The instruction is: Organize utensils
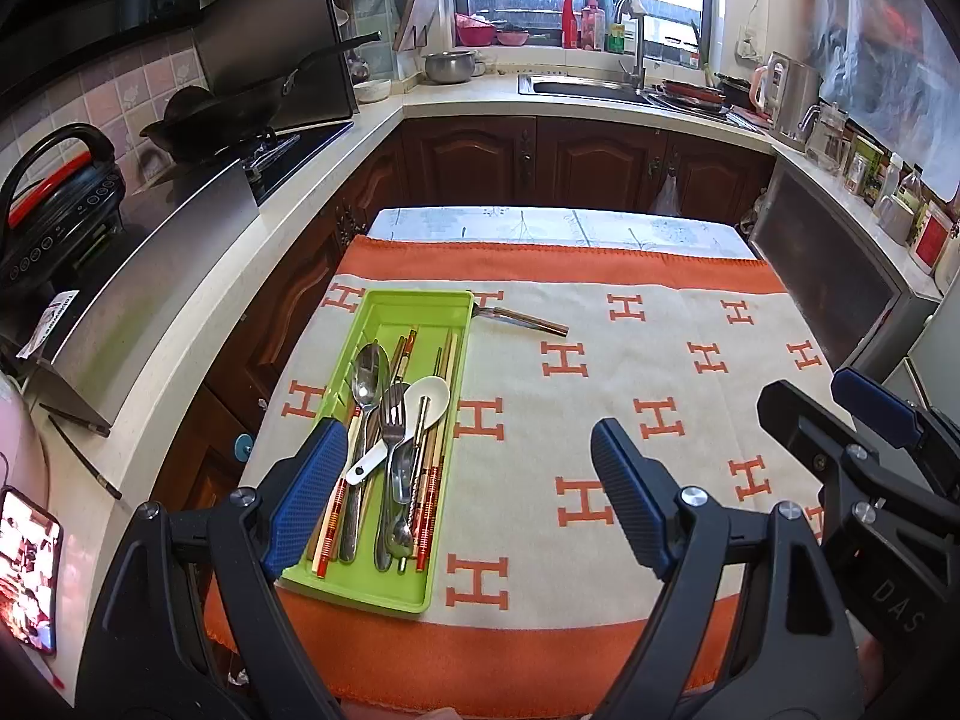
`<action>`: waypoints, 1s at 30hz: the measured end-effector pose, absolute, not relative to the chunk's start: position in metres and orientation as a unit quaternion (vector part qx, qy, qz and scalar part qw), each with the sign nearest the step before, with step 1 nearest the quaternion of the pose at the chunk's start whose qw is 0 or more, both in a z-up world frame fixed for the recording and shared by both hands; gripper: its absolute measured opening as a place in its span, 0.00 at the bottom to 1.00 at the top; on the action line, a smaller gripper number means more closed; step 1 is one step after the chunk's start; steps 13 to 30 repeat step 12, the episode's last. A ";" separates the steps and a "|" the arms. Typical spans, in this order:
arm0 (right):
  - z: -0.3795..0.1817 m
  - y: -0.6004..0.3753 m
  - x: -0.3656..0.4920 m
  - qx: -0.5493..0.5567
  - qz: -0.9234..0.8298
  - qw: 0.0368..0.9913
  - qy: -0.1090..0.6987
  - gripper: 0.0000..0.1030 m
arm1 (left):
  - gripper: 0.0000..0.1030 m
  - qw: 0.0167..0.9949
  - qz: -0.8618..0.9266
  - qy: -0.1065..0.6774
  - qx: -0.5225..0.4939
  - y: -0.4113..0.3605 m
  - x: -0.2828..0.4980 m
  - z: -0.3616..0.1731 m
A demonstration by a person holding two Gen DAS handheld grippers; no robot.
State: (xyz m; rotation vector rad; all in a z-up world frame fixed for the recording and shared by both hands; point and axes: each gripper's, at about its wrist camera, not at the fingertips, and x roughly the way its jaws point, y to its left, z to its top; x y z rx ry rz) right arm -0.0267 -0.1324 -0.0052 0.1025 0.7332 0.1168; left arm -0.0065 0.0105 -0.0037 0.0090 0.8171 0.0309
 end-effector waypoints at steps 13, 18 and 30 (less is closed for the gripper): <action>-0.006 -0.130 -0.028 0.051 0.057 0.930 0.360 0.63 | 0.79 0.917 0.015 0.399 0.006 0.009 -0.006 -0.004; -0.006 -0.130 -0.028 0.051 0.057 0.930 0.360 0.63 | 0.79 0.917 0.015 0.399 0.006 0.009 -0.006 -0.004; -0.006 -0.130 -0.028 0.051 0.057 0.930 0.360 0.63 | 0.79 0.917 0.015 0.399 0.006 0.009 -0.006 -0.004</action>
